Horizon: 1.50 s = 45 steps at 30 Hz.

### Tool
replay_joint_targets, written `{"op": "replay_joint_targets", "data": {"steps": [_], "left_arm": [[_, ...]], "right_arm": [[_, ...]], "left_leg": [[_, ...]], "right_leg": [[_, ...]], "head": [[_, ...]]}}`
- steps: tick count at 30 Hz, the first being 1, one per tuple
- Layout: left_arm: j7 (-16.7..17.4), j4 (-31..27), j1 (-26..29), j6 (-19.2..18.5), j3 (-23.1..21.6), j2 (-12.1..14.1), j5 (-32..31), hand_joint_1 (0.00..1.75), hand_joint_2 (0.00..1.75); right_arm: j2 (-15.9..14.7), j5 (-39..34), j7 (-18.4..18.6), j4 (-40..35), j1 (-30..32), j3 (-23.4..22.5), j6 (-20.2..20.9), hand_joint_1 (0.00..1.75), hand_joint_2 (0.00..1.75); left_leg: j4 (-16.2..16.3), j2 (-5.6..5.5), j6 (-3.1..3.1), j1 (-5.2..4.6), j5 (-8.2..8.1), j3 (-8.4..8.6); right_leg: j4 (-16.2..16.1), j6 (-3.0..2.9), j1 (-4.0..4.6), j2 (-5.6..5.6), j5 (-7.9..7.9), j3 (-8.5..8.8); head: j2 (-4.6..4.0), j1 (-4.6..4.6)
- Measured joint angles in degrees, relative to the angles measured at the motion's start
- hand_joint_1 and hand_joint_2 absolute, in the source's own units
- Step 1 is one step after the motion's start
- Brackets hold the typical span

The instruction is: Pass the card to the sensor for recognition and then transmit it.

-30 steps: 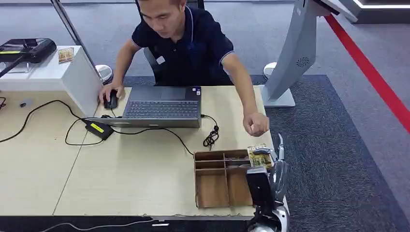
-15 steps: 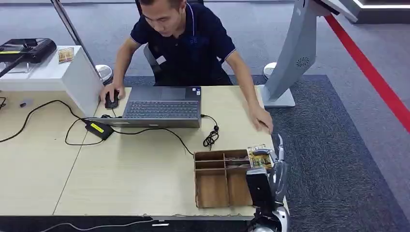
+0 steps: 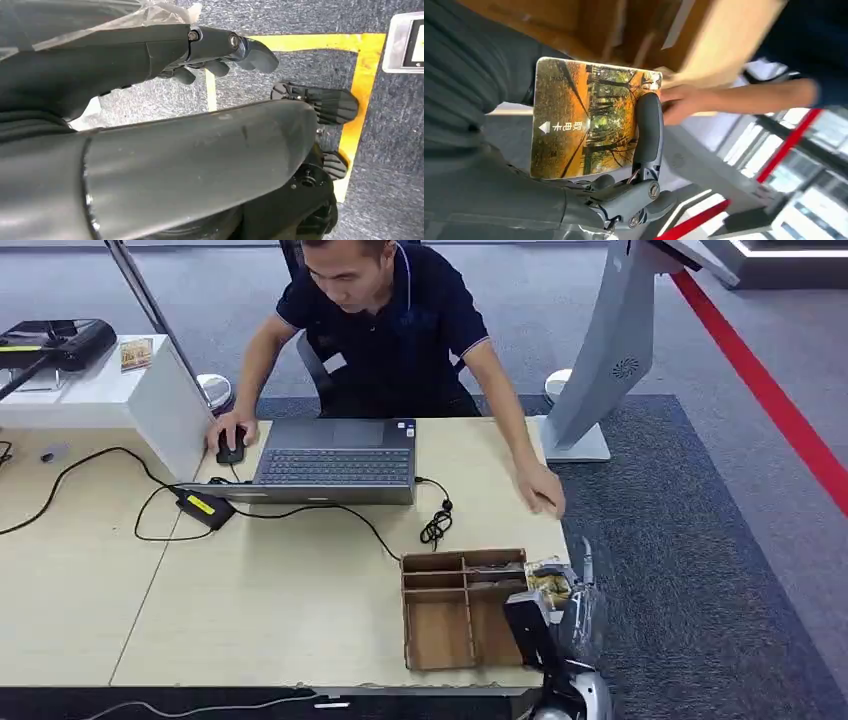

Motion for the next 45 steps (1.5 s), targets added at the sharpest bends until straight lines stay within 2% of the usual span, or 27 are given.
{"op": "replay_joint_targets", "data": {"steps": [5,12,32,45], "left_arm": [[0.07,0.0,0.06,-0.02,-0.02,0.22,-0.04,0.0,0.0],[0.07,0.0,0.01,-0.02,-0.02,0.22,-0.02,0.0,0.0],[0.07,0.0,0.01,-0.02,-0.02,0.22,0.0,0.0,0.0],[0.07,0.0,0.02,-0.15,-0.02,0.24,-0.09,0.0,0.0]], "right_arm": [[0.26,2.73,-3.06,8.3,-0.78,-7.91,0.0,1.75,1.75],[1.38,3.8,-3.3,14.29,-1.89,-13.42,-0.02,1.75,1.75],[2.84,4.37,-4.26,18.61,-3.59,-17.24,-0.09,1.75,1.75],[4.31,3.25,-8.81,18.5,-4.22,-19.58,-0.17,1.75,1.75]], "left_leg": [[0.0,0.0,0.0,-0.01,0.0,-0.02],[0.0,0.01,0.0,0.0,0.0,-0.02],[0.0,0.01,0.0,0.0,0.0,0.02],[0.0,0.01,0.0,-0.01,0.0,0.02]], "right_leg": [[0.0,0.0,-0.01,0.0,0.0,-0.01],[0.01,0.0,0.0,0.0,0.0,-0.03],[0.0,0.0,0.0,0.0,0.0,0.01],[0.01,0.0,0.0,0.0,0.01,0.02]], "head": [[0.0,0.0],[0.0,0.0],[0.0,0.0],[0.0,0.0]]}}
